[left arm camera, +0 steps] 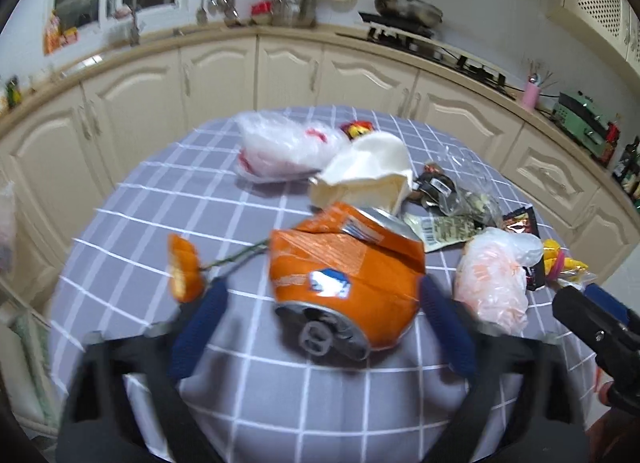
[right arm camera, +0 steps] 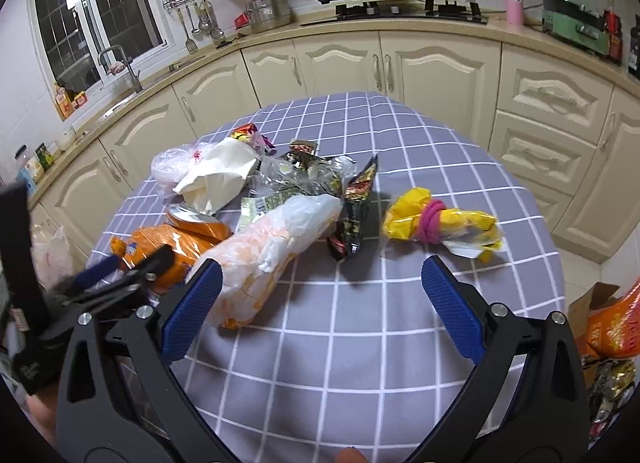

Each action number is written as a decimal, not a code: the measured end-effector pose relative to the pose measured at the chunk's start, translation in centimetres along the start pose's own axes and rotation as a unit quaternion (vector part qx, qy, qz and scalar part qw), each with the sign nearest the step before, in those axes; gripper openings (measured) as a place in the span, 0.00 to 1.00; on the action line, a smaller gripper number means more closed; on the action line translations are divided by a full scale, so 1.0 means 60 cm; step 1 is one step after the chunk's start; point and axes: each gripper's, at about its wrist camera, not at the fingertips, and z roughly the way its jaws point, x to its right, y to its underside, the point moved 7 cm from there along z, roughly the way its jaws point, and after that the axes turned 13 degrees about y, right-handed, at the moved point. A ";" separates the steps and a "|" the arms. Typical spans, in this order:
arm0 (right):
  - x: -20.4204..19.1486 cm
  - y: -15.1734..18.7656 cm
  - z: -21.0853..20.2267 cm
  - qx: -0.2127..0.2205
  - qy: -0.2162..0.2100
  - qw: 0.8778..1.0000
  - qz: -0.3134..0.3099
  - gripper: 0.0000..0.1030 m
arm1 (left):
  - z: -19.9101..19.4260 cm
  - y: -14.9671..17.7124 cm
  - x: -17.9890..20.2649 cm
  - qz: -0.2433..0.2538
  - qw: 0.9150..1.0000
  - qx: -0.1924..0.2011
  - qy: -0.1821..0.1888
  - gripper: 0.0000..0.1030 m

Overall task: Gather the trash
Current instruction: 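Grasp the orange can with the left tool while the right tool grasps the white plastic bag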

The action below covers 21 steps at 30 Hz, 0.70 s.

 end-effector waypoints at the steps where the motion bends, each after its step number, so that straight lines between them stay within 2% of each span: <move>1: -0.004 -0.002 0.007 -0.009 -0.012 1.000 0.007 0.95 | 0.010 0.004 -0.001 -0.011 1.000 -0.011 0.016 0.62; 5: -0.027 -0.007 0.032 -0.040 -0.054 0.997 0.023 0.95 | 0.015 0.005 0.001 -0.014 0.999 -0.008 0.036 0.56; 9: -0.053 -0.007 0.069 -0.083 -0.073 0.993 0.030 0.93 | 0.006 0.009 0.006 -0.005 0.999 -0.003 0.040 0.52; 10: -0.060 -0.007 0.078 -0.090 -0.071 0.993 0.024 0.90 | 0.001 0.011 0.006 -0.003 0.999 -0.002 0.038 0.52; 11: -0.067 -0.005 0.086 -0.097 -0.069 0.993 0.017 0.77 | -0.004 0.012 0.005 -0.002 0.999 -0.001 0.036 0.51; 12: -0.074 -0.002 0.089 -0.104 -0.074 0.992 0.014 0.57 | -0.009 0.014 0.004 -0.001 0.999 0.000 0.034 0.51; 13: -0.079 0.004 0.092 -0.108 -0.074 0.991 0.010 0.50 | -0.017 0.017 0.002 -0.001 1.000 0.003 0.031 0.51; 15: -0.083 0.008 0.085 -0.101 -0.073 0.992 -0.001 0.44 | -0.033 0.024 -0.004 0.000 1.000 0.009 0.024 0.50; 17: -0.085 0.016 0.070 -0.103 -0.098 0.990 0.004 0.42 | -0.051 0.031 -0.010 -0.001 1.000 0.018 0.016 0.50; 21: -0.075 0.020 0.034 -0.080 -0.108 0.991 0.001 0.42 | -0.087 0.045 -0.025 -0.008 0.999 0.033 0.012 0.49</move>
